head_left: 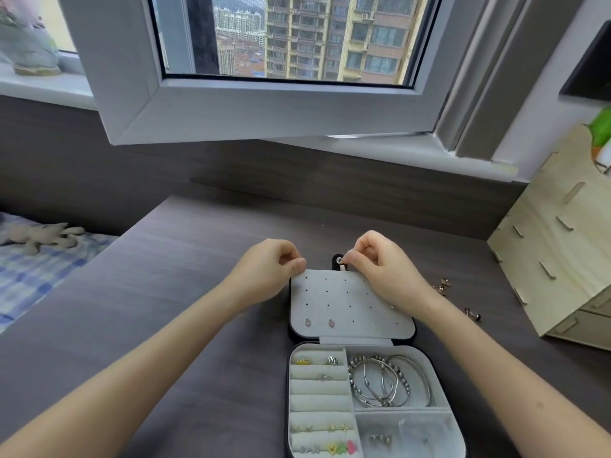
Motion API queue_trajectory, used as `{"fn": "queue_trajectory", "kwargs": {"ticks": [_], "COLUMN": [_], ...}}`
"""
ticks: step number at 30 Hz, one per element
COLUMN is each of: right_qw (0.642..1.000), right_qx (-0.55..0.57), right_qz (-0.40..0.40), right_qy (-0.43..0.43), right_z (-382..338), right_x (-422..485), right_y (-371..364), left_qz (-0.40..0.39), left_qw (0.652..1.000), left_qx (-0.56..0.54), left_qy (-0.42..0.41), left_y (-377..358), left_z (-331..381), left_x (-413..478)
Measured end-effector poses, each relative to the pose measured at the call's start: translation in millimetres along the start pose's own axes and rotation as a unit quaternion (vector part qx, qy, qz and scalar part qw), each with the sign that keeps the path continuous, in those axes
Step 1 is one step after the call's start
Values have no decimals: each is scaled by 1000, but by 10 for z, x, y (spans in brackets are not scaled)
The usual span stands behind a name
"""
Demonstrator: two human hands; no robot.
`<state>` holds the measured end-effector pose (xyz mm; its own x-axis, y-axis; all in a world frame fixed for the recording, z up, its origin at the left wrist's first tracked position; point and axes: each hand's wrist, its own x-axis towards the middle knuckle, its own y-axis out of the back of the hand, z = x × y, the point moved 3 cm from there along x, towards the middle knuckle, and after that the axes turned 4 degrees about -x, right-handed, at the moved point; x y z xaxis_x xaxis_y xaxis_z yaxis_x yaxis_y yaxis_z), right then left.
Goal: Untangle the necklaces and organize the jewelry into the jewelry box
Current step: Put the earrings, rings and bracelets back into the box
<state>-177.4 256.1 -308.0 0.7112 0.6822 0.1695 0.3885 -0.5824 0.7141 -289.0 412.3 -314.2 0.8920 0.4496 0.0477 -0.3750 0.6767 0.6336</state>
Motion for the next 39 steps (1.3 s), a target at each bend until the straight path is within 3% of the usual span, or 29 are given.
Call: {"fn": "queue_trajectory", "kwargs": {"ticks": [2, 6, 9, 13, 17, 27, 30, 34, 39], "right_qw": [999, 999, 996, 978, 960, 960, 973, 980, 952], "right_qx": [-49, 30, 59, -74, -140, -143, -89, -92, -110], "right_qz": [-1, 10, 54, 55, 87, 93, 87, 68, 160], "right_qy": [-3, -28, 45, 187, 228, 223, 192, 163, 236], "right_z": [47, 74, -49, -278, -390, -561, -652, -722, -794], "right_x": [32, 28, -33, -167, -183, -178, -249, -362, -628], "right_y": [-17, -37, 57, 23, -74, 19, 60, 134, 139], "left_qz": [0, -6, -20, -58, -69, -63, -72, -114, -222], "left_qw": [1000, 998, 985, 940, 917, 899, 893, 872, 865], "left_qx": [-5, -55, -157, -327, -387, -431, -443, -475, -448], "left_qy": [6, 27, 61, 78, 69, 46, 35, 34, 40], "left_y": [2, 28, 106, 232, 309, 366, 378, 390, 265], "left_z": [16, 70, 119, 155, 143, 164, 179, 177, 111], "left_x": [-5, -15, -21, -75, -177, -344, -387, -405, -398]}}
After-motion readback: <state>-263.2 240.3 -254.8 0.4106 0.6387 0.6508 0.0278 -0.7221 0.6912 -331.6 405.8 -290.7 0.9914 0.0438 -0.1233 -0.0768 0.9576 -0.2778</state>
